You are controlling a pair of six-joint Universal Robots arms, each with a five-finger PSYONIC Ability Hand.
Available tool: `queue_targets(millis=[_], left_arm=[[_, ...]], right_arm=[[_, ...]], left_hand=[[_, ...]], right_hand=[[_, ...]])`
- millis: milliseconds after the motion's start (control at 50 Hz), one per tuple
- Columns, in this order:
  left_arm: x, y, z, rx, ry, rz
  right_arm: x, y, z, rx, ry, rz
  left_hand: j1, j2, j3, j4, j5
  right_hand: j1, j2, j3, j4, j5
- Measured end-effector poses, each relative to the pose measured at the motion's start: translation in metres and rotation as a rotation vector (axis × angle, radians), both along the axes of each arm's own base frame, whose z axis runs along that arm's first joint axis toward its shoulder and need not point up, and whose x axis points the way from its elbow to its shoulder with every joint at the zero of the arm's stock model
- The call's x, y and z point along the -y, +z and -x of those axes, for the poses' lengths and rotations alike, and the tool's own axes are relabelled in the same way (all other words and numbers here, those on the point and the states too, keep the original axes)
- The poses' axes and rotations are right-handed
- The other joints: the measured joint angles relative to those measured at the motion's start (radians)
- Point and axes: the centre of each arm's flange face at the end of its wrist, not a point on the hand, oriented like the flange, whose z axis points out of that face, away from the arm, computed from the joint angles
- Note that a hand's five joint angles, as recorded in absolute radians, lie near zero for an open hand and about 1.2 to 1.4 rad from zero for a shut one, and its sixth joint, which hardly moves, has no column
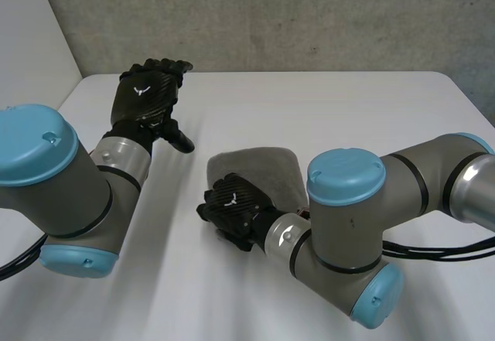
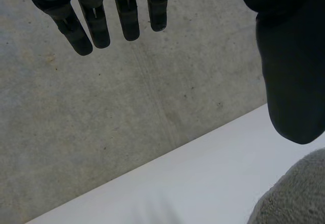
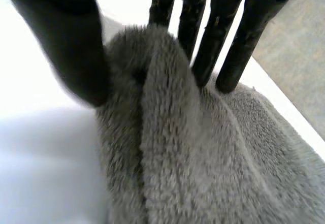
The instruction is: Fold the towel.
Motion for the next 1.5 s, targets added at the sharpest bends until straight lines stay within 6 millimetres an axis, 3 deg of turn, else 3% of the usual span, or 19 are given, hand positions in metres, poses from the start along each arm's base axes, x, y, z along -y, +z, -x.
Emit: queue_targets(millis=[40,80,260,400,540,680,780,860,940,1020,1080,1160,1240,1300,1380,1500], left_arm=[[0.0,0.0,0.0,-0.001,0.0,0.0],[0.0,-0.001,0.0,-0.001,-0.001,-0.001],[-0.001,-0.006,0.002,0.005,-0.008,-0.013],[-0.005,-0.016,0.005,0.018,-0.02,-0.039],[-0.021,-0.049,0.022,0.064,-0.083,-0.116],[-0.035,-0.095,0.037,0.138,-0.136,-0.212],[-0.037,-0.114,0.042,0.168,-0.151,-0.251],[-0.038,-0.118,0.044,0.176,-0.156,-0.263],[-0.039,-0.107,0.046,0.167,-0.158,-0.251],[-0.039,-0.083,0.045,0.141,-0.155,-0.212],[-0.039,-0.052,0.04,0.105,-0.145,-0.157],[-0.038,0.005,0.023,0.043,-0.106,-0.057],[-0.034,0.051,-0.004,0.004,-0.039,0.015],[-0.032,0.073,-0.023,-0.003,0.011,0.033],[-0.034,0.083,-0.039,0.007,0.048,0.016],[-0.038,0.081,-0.047,0.028,0.068,-0.029]], right_arm=[[0.004,0.004,0.004,0.004,-0.034,0.002],[0.007,0.011,0.008,0.017,-0.06,0.009],[0.02,0.052,0.034,0.157,-0.191,-0.009],[0.034,0.059,0.055,0.232,-0.312,-0.1],[0.055,0.047,0.072,0.255,-0.415,-0.183],[0.073,0.006,0.074,0.195,-0.461,-0.258],[0.078,-0.015,0.073,0.16,-0.471,-0.287],[0.081,-0.021,0.073,0.151,-0.473,-0.292],[0.082,-0.009,0.073,0.172,-0.473,-0.266],[0.084,0.018,0.076,0.217,-0.482,-0.211],[0.086,0.05,0.084,0.274,-0.515,-0.14],[0.087,0.103,0.101,0.373,-0.602,-0.011],[0.085,0.137,0.116,0.437,-0.684,0.077],[0.085,0.153,0.127,0.463,-0.739,0.119],[0.084,0.162,0.137,0.465,-0.785,0.137],[0.083,0.164,0.143,0.439,-0.815,0.123]], left_hand=[[0.0,0.0,0.0,0.0,0.0],[0.0,0.0,0.0,0.0,0.0],[0.0,0.0,0.0,0.0,0.0],[0.0,0.0,-0.001,0.0,-0.001],[-0.002,0.0,-0.006,0.0,-0.007],[-0.004,0.0,-0.009,0.0,-0.007],[-0.004,0.0,-0.009,0.0,-0.007],[-0.004,0.0,-0.009,0.0,-0.007],[-0.004,0.0,-0.009,0.0,-0.007],[-0.004,0.0,-0.009,0.0,-0.008],[-0.004,0.0,-0.009,0.0,-0.008],[-0.004,0.0,-0.01,0.0,-0.009],[-0.005,0.0,-0.011,0.0,-0.011],[-0.005,0.0,-0.012,0.0,-0.011],[-0.007,0.0,-0.014,0.0,-0.012],[-0.007,0.0,-0.014,0.0,-0.015]], right_hand=[[-0.164,-0.168,-0.168,-0.185,-0.194],[-0.206,-0.206,-0.215,-0.234,-0.246],[-0.218,-0.209,-0.231,-0.255,-0.273],[-0.242,-0.242,-0.26,-0.254,-0.295],[-0.406,-0.396,-0.406,-0.255,-0.45],[-0.416,-0.401,-0.412,-0.255,-0.458],[-0.416,-0.401,-0.412,-0.254,-0.458],[-0.417,-0.401,-0.412,-0.254,-0.46],[-0.419,-0.401,-0.412,-0.254,-0.467],[-0.42,-0.401,-0.412,-0.254,-0.467],[-0.42,-0.401,-0.412,-0.254,-0.467],[-0.42,-0.401,-0.412,-0.254,-0.467],[-0.42,-0.401,-0.412,-0.255,-0.467],[-0.42,-0.401,-0.412,-0.254,-0.467],[-0.42,-0.401,-0.412,-0.254,-0.468],[-0.42,-0.401,-0.412,-0.255,-0.467]])
